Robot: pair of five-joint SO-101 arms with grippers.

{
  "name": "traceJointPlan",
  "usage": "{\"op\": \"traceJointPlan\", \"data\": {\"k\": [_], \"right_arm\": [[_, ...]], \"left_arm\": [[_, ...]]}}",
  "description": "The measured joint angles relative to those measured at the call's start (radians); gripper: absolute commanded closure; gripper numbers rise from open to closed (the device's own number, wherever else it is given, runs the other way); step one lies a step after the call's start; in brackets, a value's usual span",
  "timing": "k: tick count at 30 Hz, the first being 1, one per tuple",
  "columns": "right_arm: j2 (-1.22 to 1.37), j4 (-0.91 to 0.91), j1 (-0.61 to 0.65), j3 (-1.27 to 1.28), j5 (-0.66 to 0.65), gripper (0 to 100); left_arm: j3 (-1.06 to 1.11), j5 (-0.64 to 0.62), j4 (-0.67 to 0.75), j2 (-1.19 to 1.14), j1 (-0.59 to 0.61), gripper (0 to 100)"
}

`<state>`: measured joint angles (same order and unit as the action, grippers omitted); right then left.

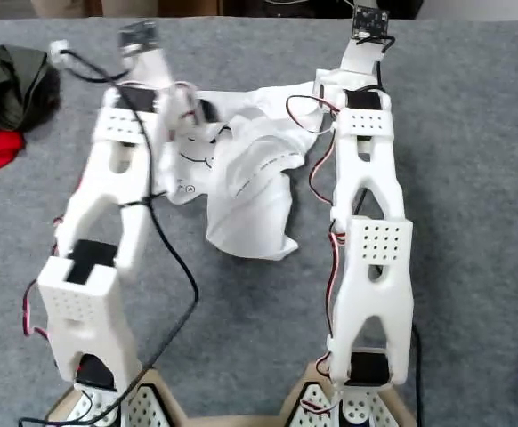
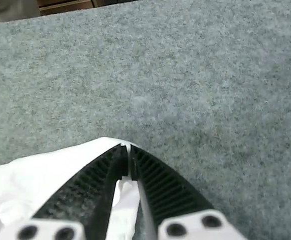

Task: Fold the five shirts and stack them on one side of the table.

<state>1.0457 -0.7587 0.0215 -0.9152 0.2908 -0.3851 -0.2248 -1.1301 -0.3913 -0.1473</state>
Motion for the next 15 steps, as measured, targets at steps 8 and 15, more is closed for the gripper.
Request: {"op": "traceJointPlan", "data": {"k": [8,15], "right_arm": [[0.0,0.0,0.0,0.0,0.0,99.4],[0.0,0.0,0.0,0.0,0.0,99.4]], "left_arm": [[-0.061,0.0,0.011,-0.046,-0.11,77],[-0.063,0.11,0.181,-0.226,-0.043,87]]}}
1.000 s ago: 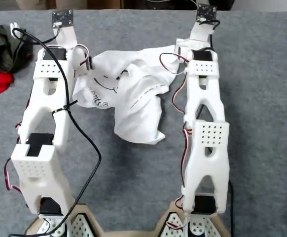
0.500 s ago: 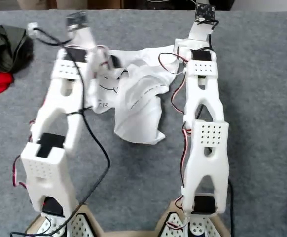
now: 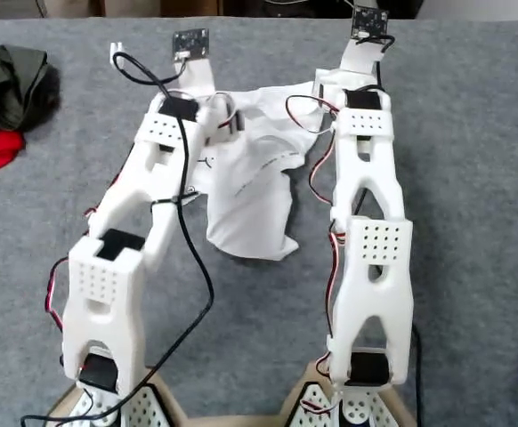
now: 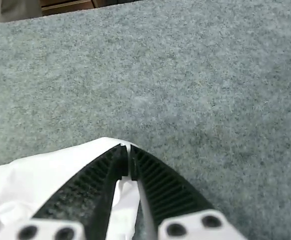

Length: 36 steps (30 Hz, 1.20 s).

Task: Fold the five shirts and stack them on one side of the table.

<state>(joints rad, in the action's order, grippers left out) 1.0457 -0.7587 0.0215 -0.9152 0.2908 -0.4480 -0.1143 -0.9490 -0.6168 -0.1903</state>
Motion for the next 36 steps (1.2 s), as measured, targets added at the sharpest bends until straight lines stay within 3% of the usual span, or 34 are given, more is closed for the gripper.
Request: {"op": "traceJointPlan", "data": {"k": [9,14,27,30,36], "right_arm": [[0.0,0.0,0.0,0.0,0.0,99.4],[0.0,0.0,0.0,0.0,0.0,99.4],[0.0,0.0,0.0,0.0,-0.021,99.4],[0.0,0.0,0.0,0.0,-0.021,99.4],[0.0,0.0,0.0,0.0,-0.021,99.4]], "left_arm": [[-0.167,0.364,-0.083,-0.071,0.083,91],[-0.219,0.499,-0.092,-0.095,0.086,95],[-0.528,0.612,-0.11,-0.322,0.146,98],[-0.623,0.612,-0.198,-0.333,0.152,98],[-0.838,0.612,-0.516,-0.333,0.1,98]]}}
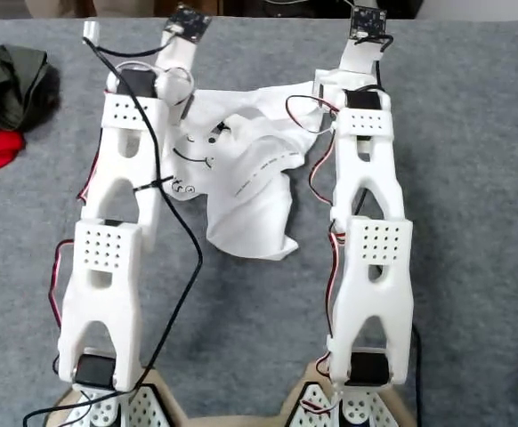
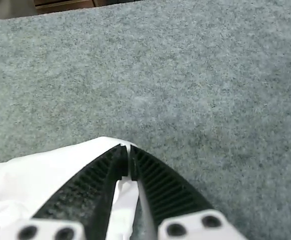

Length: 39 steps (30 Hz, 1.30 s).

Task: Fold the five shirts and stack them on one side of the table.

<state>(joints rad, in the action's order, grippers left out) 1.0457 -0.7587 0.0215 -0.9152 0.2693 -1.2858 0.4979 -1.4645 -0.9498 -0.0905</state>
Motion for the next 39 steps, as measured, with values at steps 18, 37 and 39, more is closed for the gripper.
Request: {"op": "traceJointPlan", "data": {"k": [18,37,39], "right_arm": [[0.0,0.0,0.0,0.0,0.0,99.4],[0.0,0.0,0.0,0.0,0.0,99.4],[0.0,0.0,0.0,0.0,0.0,99.4]], "left_arm": [[-0.158,0.015,-0.063,-0.238,-0.021,79],[-0.232,0.11,0.187,-0.356,0.026,98],[-0.276,0.11,0.161,-0.356,0.028,98]]}}
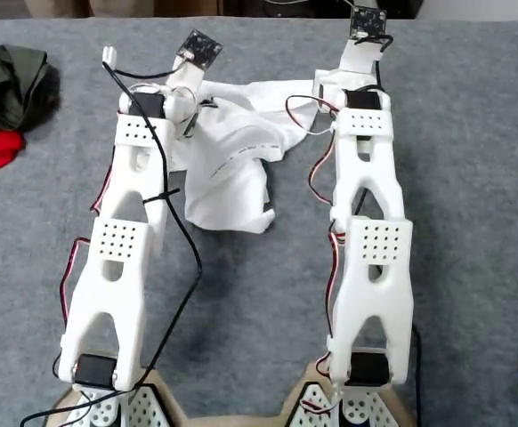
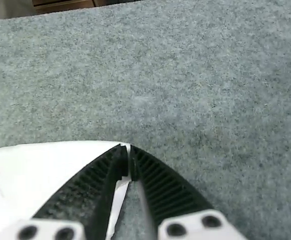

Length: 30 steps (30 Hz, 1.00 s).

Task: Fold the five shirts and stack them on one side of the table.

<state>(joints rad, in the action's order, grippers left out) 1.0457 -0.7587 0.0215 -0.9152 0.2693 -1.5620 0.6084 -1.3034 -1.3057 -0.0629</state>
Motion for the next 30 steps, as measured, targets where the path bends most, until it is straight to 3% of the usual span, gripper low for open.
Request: {"op": "traceJointPlan", "data": {"k": [15,21,26,30], "right_arm": [[0.031,0.0,0.0,0.0,-0.006,99.4],[0.031,0.0,0.0,0.0,-0.006,99.4],[0.031,0.0,0.0,0.0,-0.006,99.4],[0.031,0.0,0.0,0.0,-0.006,99.4]], "left_arm": [[-0.058,0.0,-0.083,0.092,-0.017,97],[-0.058,0.002,-0.175,0.092,-0.043,79],[-0.035,0.002,-0.215,0.094,-0.049,78],[-0.034,-0.044,-0.152,0.094,-0.034,78]]}}
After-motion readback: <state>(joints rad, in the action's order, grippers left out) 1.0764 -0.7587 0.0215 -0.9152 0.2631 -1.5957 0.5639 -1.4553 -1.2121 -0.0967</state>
